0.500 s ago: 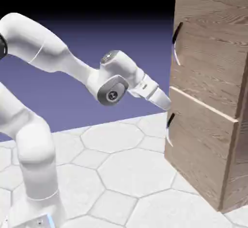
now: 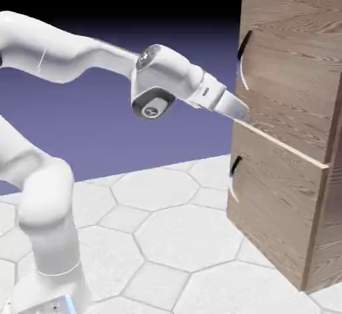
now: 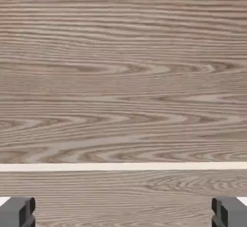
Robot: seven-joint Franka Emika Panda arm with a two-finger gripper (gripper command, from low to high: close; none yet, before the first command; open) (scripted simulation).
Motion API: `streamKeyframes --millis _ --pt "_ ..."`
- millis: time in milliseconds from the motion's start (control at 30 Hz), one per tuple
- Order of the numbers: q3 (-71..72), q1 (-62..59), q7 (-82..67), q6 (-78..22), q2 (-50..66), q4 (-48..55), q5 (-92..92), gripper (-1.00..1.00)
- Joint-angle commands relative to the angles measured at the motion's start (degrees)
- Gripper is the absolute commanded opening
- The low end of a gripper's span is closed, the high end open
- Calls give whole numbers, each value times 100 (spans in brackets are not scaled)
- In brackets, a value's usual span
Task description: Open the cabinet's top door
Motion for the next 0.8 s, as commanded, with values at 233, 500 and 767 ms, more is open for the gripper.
streamKeyframes --millis 233,500,767 --pt "678 -629 -1524 10 -156 465 1994 0" --pt "1355 -1258 -3048 21 -312 930 3988 0" --pt "2033 -1887 -4572 31 -468 1396 5982 0"
